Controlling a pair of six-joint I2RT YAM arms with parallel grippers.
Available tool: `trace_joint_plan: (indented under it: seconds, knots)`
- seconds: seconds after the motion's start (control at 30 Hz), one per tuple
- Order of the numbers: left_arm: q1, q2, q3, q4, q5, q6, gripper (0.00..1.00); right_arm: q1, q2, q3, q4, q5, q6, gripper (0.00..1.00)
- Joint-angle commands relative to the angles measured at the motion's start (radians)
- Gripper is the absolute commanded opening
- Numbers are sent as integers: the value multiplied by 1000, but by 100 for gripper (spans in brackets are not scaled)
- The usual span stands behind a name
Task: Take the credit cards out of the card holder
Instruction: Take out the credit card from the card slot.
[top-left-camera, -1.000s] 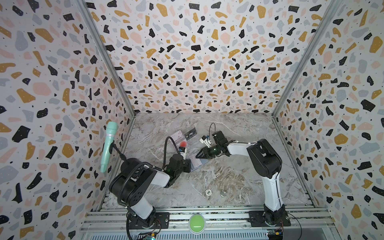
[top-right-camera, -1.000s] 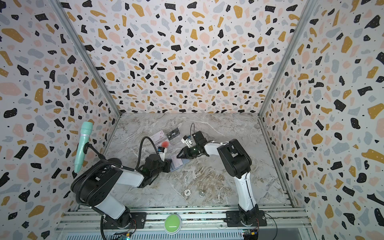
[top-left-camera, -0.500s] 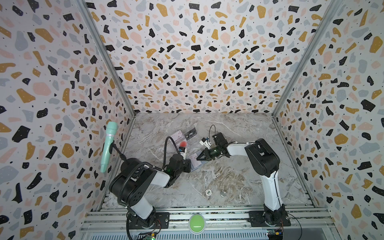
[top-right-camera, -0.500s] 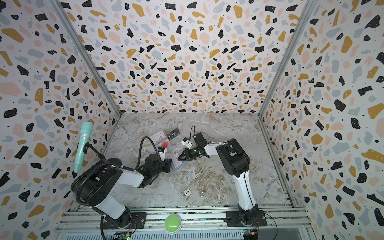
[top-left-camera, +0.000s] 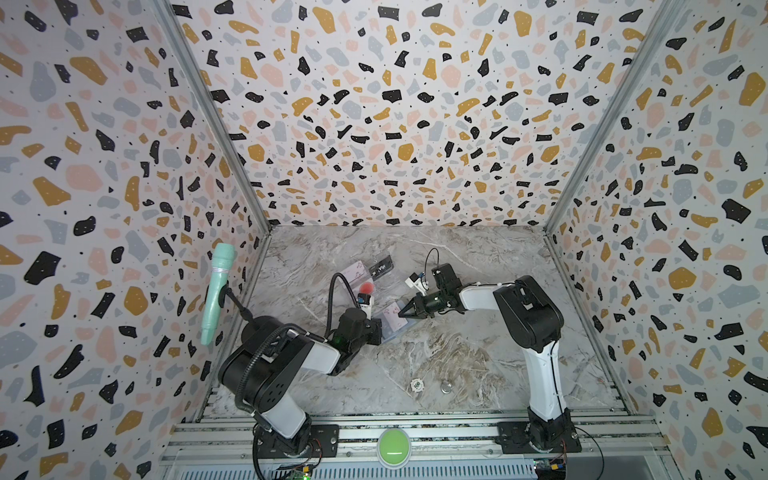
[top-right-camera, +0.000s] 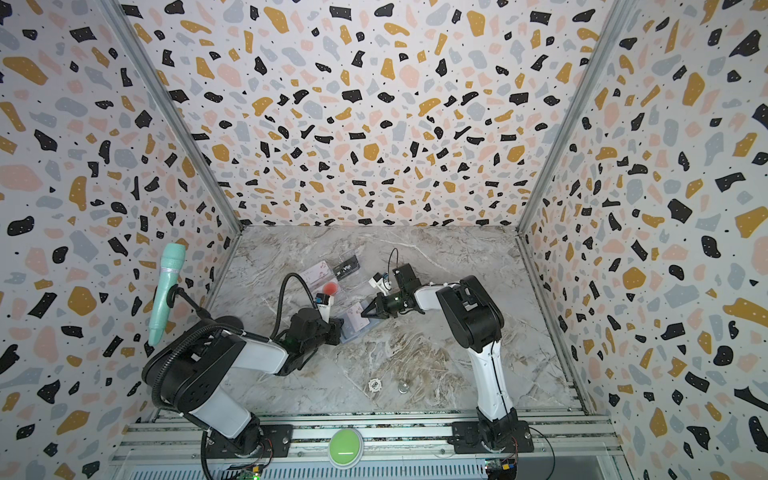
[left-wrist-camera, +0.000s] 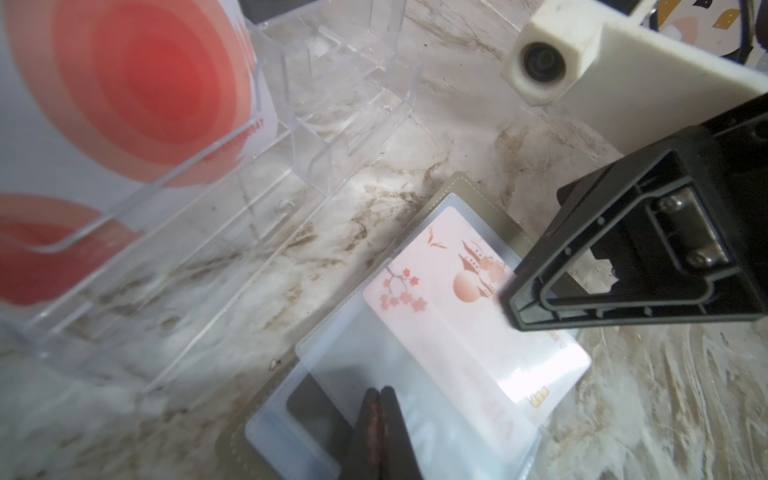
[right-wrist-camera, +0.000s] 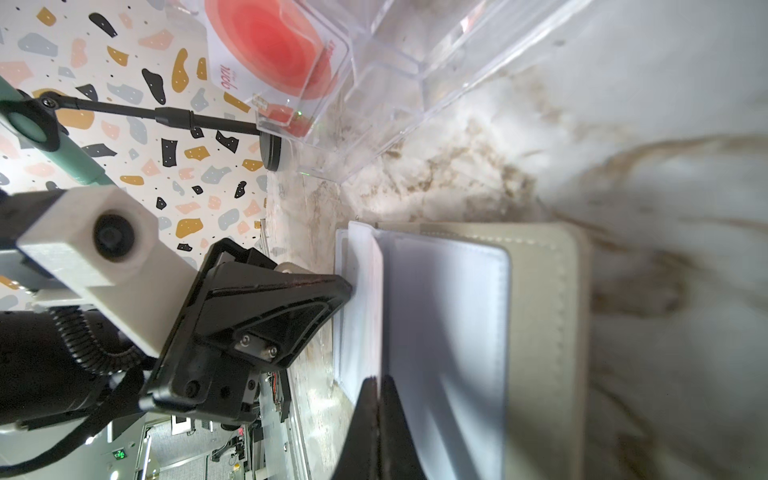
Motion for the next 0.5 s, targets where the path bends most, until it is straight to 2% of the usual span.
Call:
trace_joint_plan:
  seconds: [0.0,0.13,0.23,0.3,0.4,0.47]
  knots:
    - [-3,41,-32,-138,-12,3,0,-22,-78,24,-109,73,-91,0]
    - [-3,10,-26,-154,-1,-3,0,-34,-147,42,-222,185,-199,0]
    - [-3,-46,-12,-180,24,-12,0,-37,-229,9,-220,218,-246,0]
    - [-3,-95,2,-195,50,-18,7,-42,-285,-39,-161,202,-245,0]
    - [-3,-175,39,-230,95,-25,27,-50,-366,-133,-18,132,-201,0]
    - [-3,-225,63,-240,139,-37,34,-57,-416,-207,112,71,-146,0]
